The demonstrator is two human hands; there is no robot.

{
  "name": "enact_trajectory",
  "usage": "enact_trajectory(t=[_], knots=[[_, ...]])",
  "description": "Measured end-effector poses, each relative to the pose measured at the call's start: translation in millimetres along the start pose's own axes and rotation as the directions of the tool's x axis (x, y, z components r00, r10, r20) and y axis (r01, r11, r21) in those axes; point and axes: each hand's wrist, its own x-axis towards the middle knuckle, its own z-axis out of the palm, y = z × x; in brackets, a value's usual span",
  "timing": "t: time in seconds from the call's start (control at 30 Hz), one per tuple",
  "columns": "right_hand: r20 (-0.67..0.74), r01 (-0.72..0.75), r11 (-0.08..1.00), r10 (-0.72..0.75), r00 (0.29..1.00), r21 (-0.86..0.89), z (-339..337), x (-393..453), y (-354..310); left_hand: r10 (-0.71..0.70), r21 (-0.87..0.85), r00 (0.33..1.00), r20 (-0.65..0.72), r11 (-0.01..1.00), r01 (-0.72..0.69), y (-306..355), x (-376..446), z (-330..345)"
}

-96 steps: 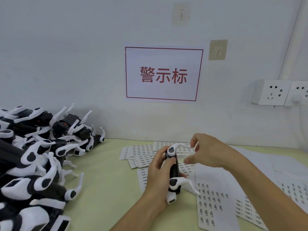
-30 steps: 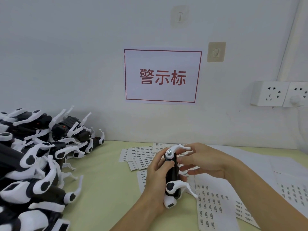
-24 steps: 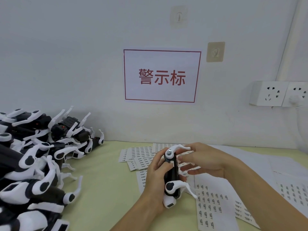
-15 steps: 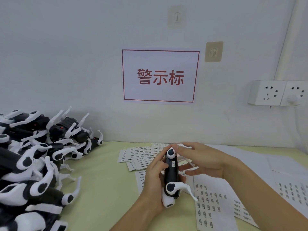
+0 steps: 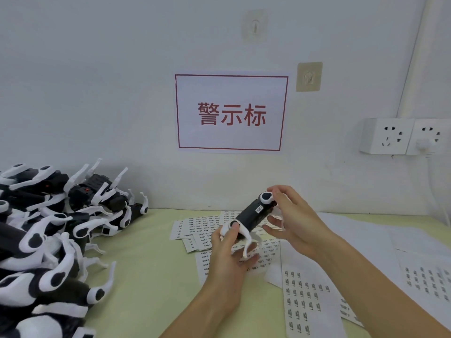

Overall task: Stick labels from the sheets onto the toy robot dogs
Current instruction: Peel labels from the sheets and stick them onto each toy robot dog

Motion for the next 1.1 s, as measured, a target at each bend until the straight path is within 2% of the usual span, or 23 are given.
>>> enact_trajectory(t=[0.13,0.3,0.4,0.63,0.77,0.83,0.97,1.03,1.1], knots=[[0.119,-0.100,0.995,0.097,0.988,0.025,-3,-1,-1,-0.006,-0.035,0.999,-0.051,0.999,0.005,1,1,1],[0.217,-0.198,0.958,0.242,0.946,-0.208,-27,-3,-9,-0.016,-0.061,0.996,-0.086,0.998,0.011,3,0,0],[0.238,-0.206,0.949,0.263,0.935,-0.239,-34,-4,-13,-0.022,-0.046,0.998,-0.064,0.999,0.019,2,-1,0],[0.246,-0.123,0.912,0.232,0.941,-0.390,-36,-2,-16,-0.020,-0.029,1.000,-0.016,0.999,0.019,2,-3,2],[0.231,0.017,0.768,0.171,0.958,-0.640,-30,-6,-16,0.034,0.116,0.999,0.023,0.993,-0.037,-6,-1,2],[0.237,0.057,0.728,0.147,0.960,-0.683,-31,-9,-20,0.046,0.168,0.999,0.026,0.985,-0.050,-9,0,1],[0.190,0.083,0.722,0.069,0.979,-0.687,-42,-19,-42,0.056,0.193,0.997,0.043,0.979,-0.063,-9,-1,7],[0.090,0.043,0.816,0.011,0.996,-0.576,-55,-22,-56,0.092,0.267,0.992,0.090,0.957,-0.113,-10,-2,10],[-0.045,-0.002,0.934,-0.015,0.999,-0.358,-74,-23,-69,0.139,0.397,0.967,0.215,0.892,-0.217,-13,-4,9]])
